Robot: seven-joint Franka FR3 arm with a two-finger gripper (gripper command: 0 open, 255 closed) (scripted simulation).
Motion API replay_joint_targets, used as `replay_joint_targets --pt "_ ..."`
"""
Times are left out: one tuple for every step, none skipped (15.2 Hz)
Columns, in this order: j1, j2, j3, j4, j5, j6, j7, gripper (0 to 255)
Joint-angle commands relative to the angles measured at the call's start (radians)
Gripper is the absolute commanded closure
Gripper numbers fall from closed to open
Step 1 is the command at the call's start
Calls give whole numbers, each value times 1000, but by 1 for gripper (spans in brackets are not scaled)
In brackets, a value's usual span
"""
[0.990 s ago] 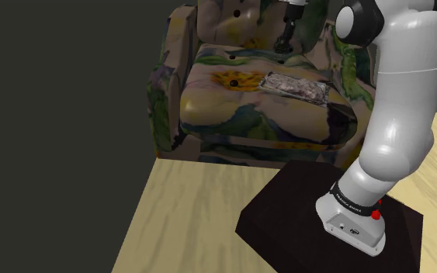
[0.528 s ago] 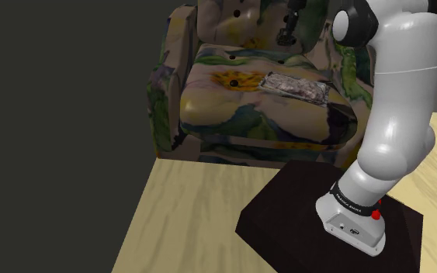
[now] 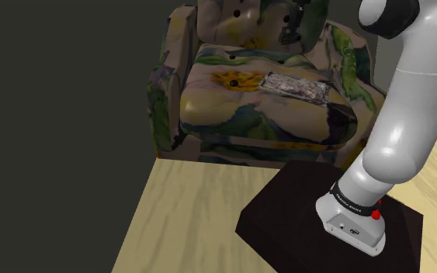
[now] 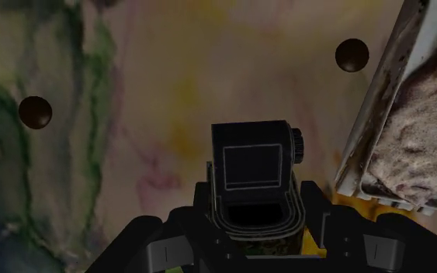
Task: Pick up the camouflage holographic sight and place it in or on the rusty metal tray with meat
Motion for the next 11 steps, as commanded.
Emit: replay_joint_targets --pt "60 -110 3 -131 -63 40 42 255" --pt "84 -164 10 -189 -94 55 67 255" --pt "103 -216 20 -243 -123 67 94 255" --pt "119 -266 32 -294 -151 76 121 255" --pt "131 -315 47 -342 -176 83 148 255" --pt "141 -363 63 -387 -200 88 175 255" --pt "148 -409 79 -430 -221 91 202 255" --pt "153 -453 97 -471 -240 92 228 255" --pt "156 -496 116 -510 -256 92 254 255" --pt "158 -537 135 -547 -270 91 279 255" --pt "159 -577 154 -582 -282 88 303 255"
